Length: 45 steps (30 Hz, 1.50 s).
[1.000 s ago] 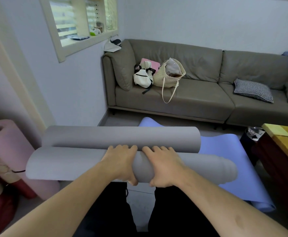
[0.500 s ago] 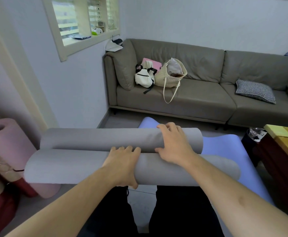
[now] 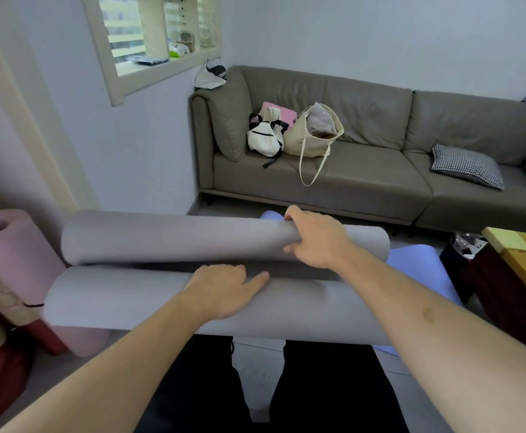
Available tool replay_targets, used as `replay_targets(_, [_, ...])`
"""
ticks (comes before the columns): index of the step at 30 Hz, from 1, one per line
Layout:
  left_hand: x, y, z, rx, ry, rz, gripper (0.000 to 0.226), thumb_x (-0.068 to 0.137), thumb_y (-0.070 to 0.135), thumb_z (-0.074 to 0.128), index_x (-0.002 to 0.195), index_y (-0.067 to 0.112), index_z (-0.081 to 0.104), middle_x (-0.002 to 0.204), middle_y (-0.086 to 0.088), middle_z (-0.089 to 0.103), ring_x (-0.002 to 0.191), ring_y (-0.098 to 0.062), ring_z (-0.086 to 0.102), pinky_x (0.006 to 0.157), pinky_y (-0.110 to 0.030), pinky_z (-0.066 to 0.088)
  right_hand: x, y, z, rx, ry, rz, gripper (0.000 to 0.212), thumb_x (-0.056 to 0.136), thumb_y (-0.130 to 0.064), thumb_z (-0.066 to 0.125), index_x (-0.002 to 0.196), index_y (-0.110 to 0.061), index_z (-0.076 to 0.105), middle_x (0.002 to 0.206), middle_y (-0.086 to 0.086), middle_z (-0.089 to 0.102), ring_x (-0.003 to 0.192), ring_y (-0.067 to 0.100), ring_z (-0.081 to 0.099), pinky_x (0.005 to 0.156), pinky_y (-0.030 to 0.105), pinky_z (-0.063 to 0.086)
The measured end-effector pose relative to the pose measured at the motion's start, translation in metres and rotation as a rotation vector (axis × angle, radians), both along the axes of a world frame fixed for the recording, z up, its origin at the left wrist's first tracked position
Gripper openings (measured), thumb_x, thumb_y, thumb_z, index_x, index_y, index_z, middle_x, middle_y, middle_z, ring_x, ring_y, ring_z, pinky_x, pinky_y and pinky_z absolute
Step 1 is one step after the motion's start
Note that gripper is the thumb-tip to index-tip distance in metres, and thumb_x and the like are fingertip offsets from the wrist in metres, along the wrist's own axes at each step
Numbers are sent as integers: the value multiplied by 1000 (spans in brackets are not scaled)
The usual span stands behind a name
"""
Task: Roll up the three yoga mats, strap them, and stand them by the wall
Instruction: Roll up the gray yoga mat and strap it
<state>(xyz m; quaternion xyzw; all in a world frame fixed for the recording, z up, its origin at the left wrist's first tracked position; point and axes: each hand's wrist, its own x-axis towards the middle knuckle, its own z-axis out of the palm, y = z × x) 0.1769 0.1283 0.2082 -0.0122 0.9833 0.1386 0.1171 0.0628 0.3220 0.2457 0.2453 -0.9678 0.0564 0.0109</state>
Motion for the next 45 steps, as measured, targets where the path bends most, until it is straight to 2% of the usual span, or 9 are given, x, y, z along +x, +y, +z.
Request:
replay_targets(7, [-6,4,-6,57,63,63,84,94,79,33,158,25,20,164,-1,30,129,-34,56,99,-47,48,6,11,12,-52,92,-9,78,90,-51,75,154,-20,42,145,4,40,138,30,37,121,41,29])
replay_targets(10, [-6,4,-8,48,72,56,94,96,78,31,165,21,7,173,2,10,136,-33,52,102,-47,45,50,9,2,-195,339,127,76,84,-51,74,142,-9,47,140,11,43,131,35,43,115,45,37])
replay_targets(13, [-4,2,-9,54,64,44,95,97,77,31,167,25,-5,175,8,-6,141,-32,49,106,-49,42,92,11,-19,-41,27,210,89,76,-73,69,145,-23,41,137,0,45,125,27,46,105,41,40])
replay_targets(17, [-5,5,-11,-2,70,54,88,99,75,28,164,19,11,175,3,6,133,-33,55,103,-47,45,105,9,-48,282,-99,155,127,62,-68,88,157,-26,16,146,4,40,132,32,43,114,50,35])
replay_targets(23, [4,0,-10,-16,154,-70,82,84,90,38,142,32,41,146,6,32,113,-25,60,98,-41,49,87,11,-51,222,-84,171,83,59,-51,83,125,-31,37,118,-1,55,106,28,58,91,47,46])
replay_targets(28, [6,-6,-10,-253,100,-236,106,45,88,71,133,35,40,127,12,51,117,-17,53,98,-37,43,70,11,-37,141,-233,169,85,54,-59,86,124,-37,43,108,-9,60,95,21,62,83,43,52])
replay_targets(35, [-2,-12,-3,-236,25,-211,86,44,73,79,112,33,43,104,10,59,93,-18,59,75,-36,48,56,10,-19,119,-402,151,87,52,-60,92,125,-39,51,113,-14,64,103,19,62,85,42,57])
replay_targets(41, [-9,-17,10,-140,-92,-188,81,40,73,82,105,37,50,94,17,62,81,-8,58,74,-35,55,98,5,-40,244,5,244,129,60,-62,90,158,-27,15,140,8,42,126,31,44,110,50,40])
replay_targets(45, [-9,-10,7,-178,-101,-197,84,40,75,79,108,36,47,99,16,59,89,-11,58,80,-37,55,97,1,-52,281,42,212,117,65,-38,90,153,-24,15,132,11,47,118,35,50,102,52,42])
